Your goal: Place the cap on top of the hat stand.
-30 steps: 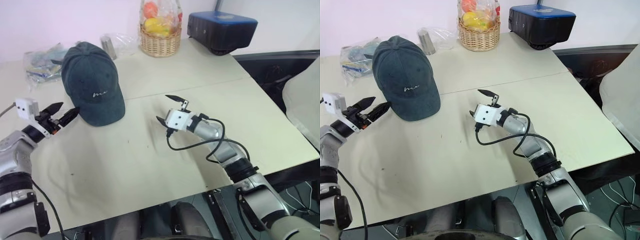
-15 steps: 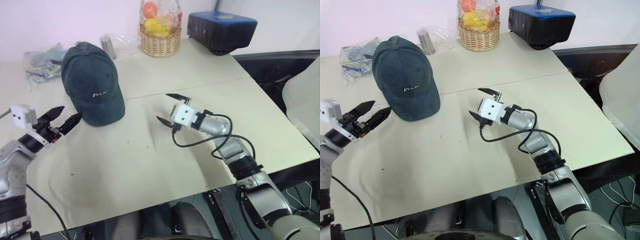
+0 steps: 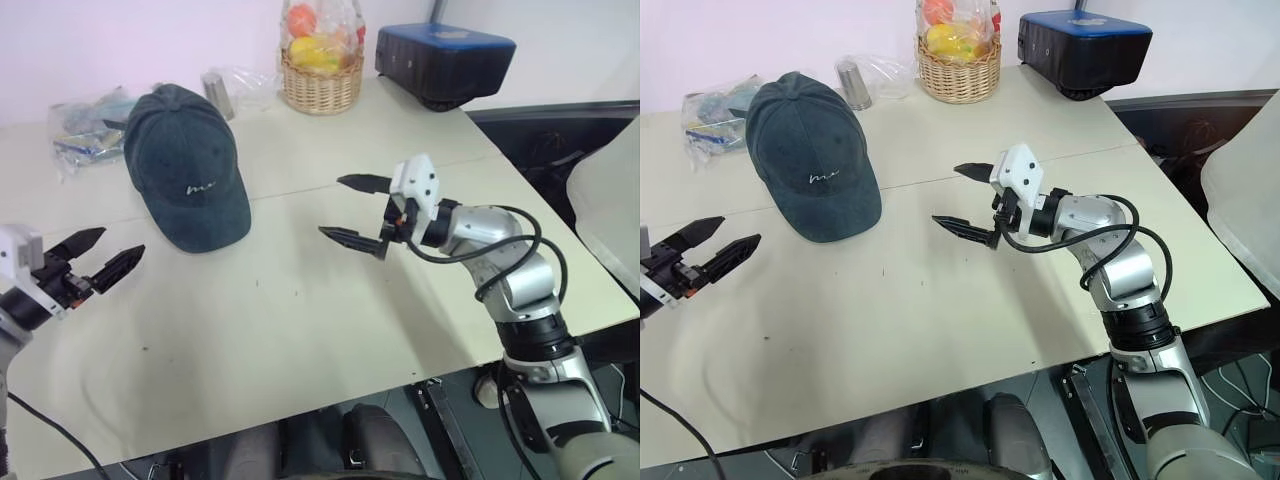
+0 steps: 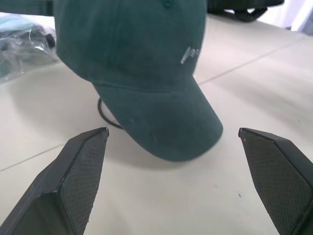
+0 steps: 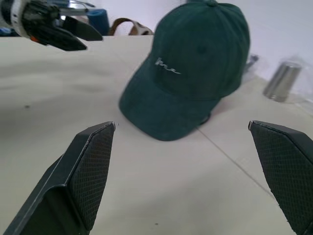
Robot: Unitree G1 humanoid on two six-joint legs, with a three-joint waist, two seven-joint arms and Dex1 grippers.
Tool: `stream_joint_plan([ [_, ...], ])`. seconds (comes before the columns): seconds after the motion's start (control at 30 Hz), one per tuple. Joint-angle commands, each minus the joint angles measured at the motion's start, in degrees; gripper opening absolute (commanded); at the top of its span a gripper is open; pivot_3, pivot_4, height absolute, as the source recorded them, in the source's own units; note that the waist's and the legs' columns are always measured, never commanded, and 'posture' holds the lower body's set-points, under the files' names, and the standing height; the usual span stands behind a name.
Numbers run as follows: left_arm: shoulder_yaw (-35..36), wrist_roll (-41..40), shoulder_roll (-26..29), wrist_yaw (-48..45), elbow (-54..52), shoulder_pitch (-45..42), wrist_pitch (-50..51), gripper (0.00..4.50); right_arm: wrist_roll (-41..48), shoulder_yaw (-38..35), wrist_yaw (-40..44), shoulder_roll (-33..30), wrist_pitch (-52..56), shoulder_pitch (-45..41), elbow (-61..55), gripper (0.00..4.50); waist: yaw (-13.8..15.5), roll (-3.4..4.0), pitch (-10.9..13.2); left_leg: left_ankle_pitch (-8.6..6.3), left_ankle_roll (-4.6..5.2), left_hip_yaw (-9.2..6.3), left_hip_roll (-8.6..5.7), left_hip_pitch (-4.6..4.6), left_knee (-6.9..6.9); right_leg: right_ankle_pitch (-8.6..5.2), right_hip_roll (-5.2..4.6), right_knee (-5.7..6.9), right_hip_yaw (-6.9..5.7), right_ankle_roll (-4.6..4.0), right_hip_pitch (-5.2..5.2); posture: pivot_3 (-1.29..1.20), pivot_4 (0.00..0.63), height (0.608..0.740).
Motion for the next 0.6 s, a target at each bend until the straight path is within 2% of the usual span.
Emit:
stream_joint_plan([
  [0.03, 2.84, -0.98, 0.26, 0.53, -2.36, 0.80, -0.37, 4.46, 0.88, -1.04, -0.19, -0.13, 0.41, 0.40, -2.19, 4.50, 0.04, 0.00, 0.00, 0.00, 0.00, 0.00, 0.00, 0.00, 0.00, 0.00, 0.00, 0.00, 0.00, 0.00, 0.00, 0.00, 0.150, 0.740],
  [0.6, 2.26, -0.86, -0.51, 2.12, -4.29, 1.54, -0.70, 4.46, 0.17, -1.95, -0.62, -0.49, -0.01, -0.29, -0.03, 4.50, 0.06, 0.00, 0.00, 0.00, 0.00, 0.00, -0.01, 0.00, 0.00, 0.00, -0.01, -0.01, 0.00, 0.00, 0.00, 0.00, 0.150, 0.740],
])
